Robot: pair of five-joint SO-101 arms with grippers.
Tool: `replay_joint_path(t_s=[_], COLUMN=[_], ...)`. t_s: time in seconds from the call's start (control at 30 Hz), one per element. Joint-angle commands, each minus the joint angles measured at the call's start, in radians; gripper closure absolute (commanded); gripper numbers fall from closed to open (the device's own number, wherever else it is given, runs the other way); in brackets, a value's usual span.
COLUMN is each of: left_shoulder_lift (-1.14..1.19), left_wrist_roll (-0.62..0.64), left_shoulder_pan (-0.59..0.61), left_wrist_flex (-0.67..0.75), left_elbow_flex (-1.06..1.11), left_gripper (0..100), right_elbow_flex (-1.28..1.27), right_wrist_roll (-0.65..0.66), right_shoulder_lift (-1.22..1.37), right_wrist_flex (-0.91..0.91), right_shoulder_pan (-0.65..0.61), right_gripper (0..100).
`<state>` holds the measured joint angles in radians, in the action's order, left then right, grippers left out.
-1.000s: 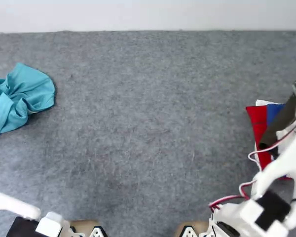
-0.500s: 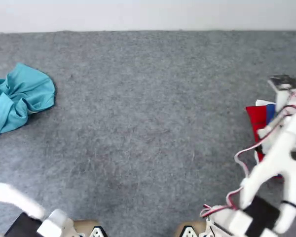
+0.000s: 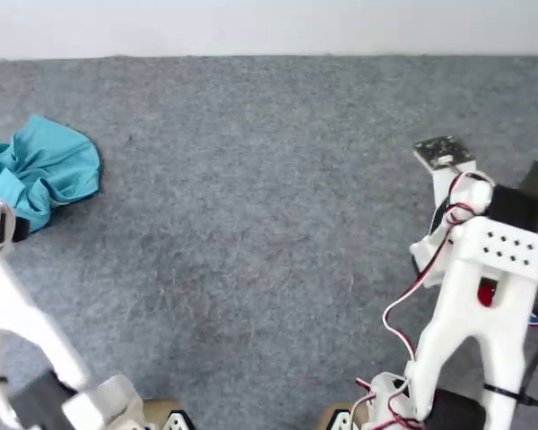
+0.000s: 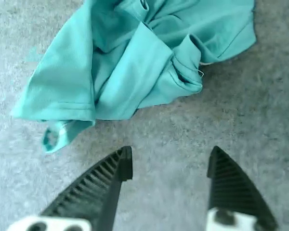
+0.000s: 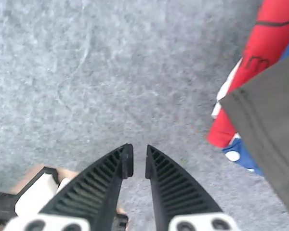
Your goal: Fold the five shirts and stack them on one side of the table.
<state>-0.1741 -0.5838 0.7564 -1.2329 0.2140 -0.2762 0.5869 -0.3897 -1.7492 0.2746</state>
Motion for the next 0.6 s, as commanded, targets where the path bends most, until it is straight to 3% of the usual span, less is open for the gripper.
replay_joint_path(t_s=[0.0, 0.43, 0.57], left_shoulder_lift=[0.146, 0.724, 0.891], left_wrist_roll=[0.009, 0.011, 0.077], left_shoulder_pan=[-0.008, -0.084, -0.100], left_wrist_flex=[0.015, -0.190, -0.224], left_elbow_flex=[-0.130, -0.839, -1.040], left_gripper=[74, 74, 74], right_elbow_flex=[-0.041, -0.101, -0.101], right_wrist_roll=[-0.012, -0.014, -0.014], right_shoulder_lift=[-0.048, -0.053, -0.053], right_wrist_flex=[-0.030, -0.031, -0.033], right_shoulder_pan=[-0.028, -0.064, -0.064], right_gripper=[94.1, 94.1, 94.1])
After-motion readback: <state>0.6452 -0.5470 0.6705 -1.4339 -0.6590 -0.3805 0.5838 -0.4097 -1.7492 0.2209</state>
